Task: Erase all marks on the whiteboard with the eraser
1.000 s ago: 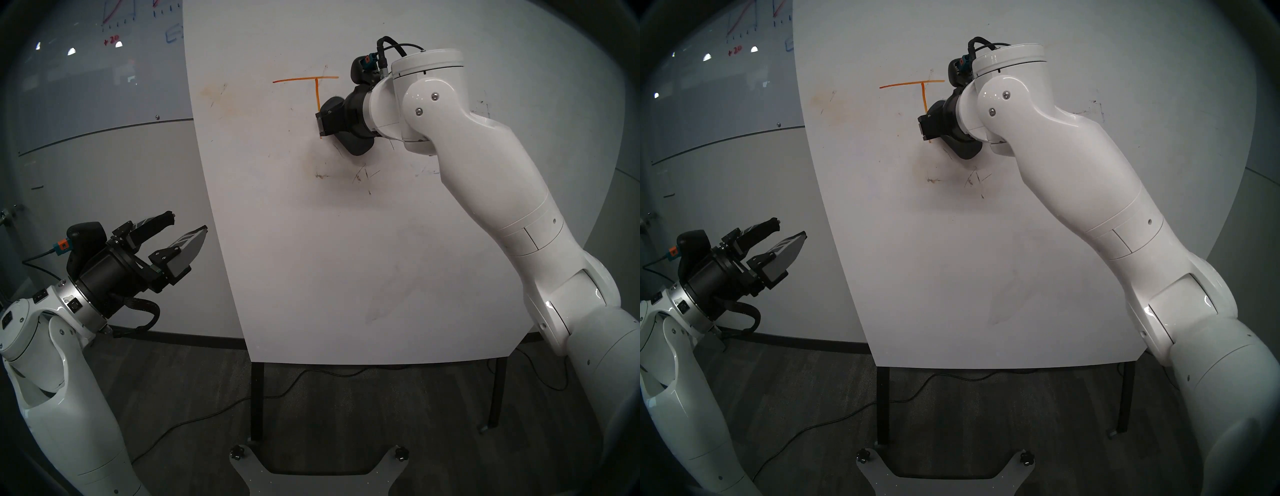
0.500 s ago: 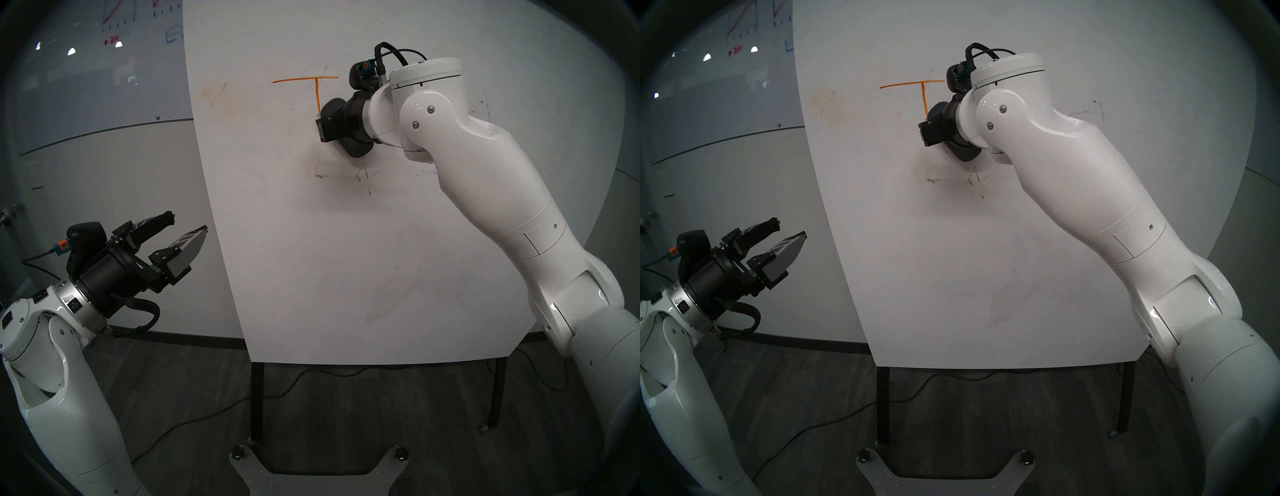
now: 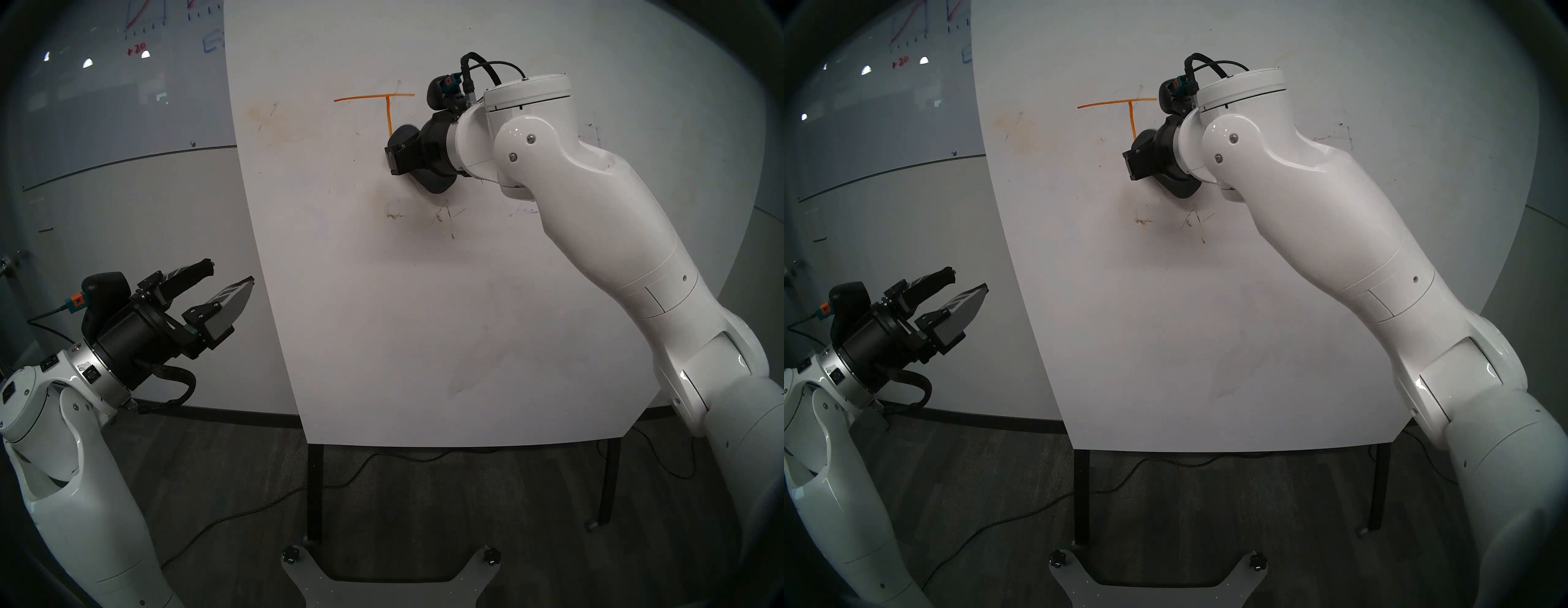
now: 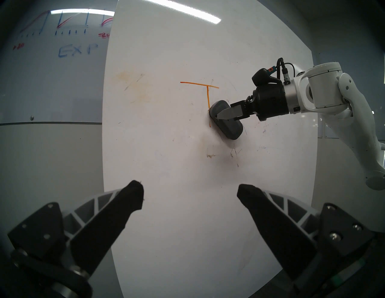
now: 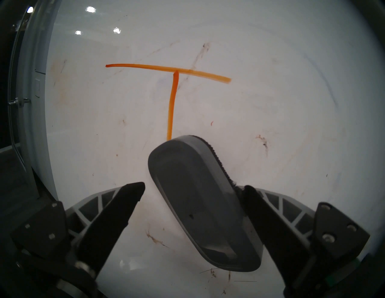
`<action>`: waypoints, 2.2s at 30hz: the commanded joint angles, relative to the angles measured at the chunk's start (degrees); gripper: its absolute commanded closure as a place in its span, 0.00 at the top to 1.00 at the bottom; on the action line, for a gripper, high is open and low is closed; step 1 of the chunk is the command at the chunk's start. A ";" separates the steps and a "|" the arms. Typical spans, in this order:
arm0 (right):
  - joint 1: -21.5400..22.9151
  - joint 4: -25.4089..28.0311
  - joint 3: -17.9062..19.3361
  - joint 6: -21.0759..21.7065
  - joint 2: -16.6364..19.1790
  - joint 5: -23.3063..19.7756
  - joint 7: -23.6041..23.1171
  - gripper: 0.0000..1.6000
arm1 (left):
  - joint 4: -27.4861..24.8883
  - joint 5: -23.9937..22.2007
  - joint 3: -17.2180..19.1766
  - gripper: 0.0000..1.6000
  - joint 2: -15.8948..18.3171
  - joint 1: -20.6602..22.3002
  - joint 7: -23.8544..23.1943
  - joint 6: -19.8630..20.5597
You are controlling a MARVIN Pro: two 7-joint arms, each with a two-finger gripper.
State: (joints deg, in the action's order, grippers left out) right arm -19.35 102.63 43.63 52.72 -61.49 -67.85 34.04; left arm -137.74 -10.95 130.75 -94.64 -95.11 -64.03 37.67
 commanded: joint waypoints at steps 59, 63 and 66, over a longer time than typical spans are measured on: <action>-3.09 6.88 13.43 2.28 5.13 -8.56 -0.97 1.00 | -0.67 -0.13 -0.03 1.00 0.08 0.02 -0.01 -0.02; -5.15 8.45 14.84 2.28 7.11 -9.77 0.64 1.00 | -0.66 -0.13 -0.03 1.00 0.08 0.02 -0.01 -0.02; -6.87 9.65 15.75 2.28 8.70 -10.47 1.36 1.00 | -0.66 -0.13 -0.03 1.00 0.08 0.02 -0.02 -0.02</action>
State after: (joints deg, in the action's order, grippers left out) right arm -23.23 109.21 56.53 55.17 -57.01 -76.72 33.39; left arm -137.74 -10.95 130.75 -94.64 -95.11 -64.04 37.67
